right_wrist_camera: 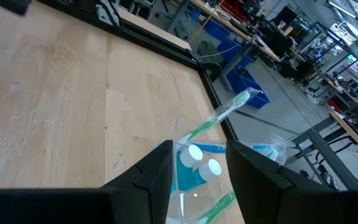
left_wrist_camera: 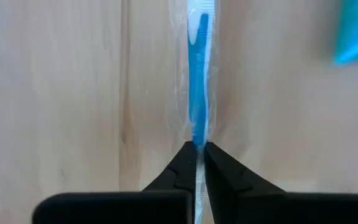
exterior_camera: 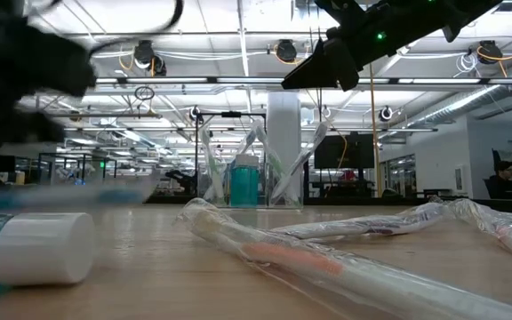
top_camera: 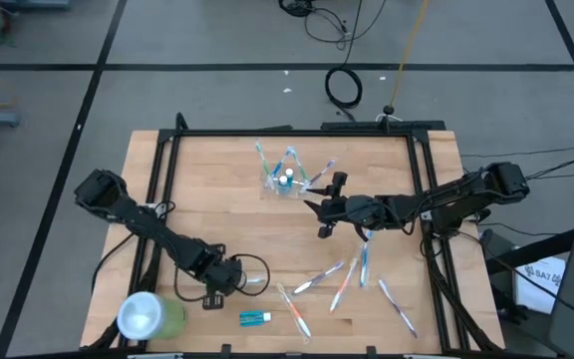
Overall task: Pick & Place toothbrushing station
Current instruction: Put the left blue toothbrush into the left section of the transparent organizer
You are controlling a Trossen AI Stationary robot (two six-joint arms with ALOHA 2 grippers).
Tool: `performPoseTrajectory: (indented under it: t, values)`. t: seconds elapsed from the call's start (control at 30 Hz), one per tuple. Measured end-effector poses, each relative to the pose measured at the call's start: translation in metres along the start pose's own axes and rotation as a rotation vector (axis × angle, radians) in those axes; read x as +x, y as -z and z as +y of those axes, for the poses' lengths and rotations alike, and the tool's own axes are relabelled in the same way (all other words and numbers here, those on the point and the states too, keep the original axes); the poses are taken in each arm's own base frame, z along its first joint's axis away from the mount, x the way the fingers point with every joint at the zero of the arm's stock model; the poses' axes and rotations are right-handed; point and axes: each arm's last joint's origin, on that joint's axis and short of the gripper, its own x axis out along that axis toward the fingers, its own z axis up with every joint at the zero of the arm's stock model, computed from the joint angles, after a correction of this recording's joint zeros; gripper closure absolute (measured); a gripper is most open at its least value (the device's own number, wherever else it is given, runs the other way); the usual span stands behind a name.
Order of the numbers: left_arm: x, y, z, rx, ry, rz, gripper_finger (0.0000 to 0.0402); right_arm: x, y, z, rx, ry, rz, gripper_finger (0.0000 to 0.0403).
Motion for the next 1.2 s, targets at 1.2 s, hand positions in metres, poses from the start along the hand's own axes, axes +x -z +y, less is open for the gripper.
performPoseTrajectory:
  t: [1.2]
  values:
    - [-0.082, -0.099, 0.058, 1.043, -0.978, -0.282, 0.0395, 0.026, 0.014, -0.009, 1.018, -0.442, 0.053, 0.0264]
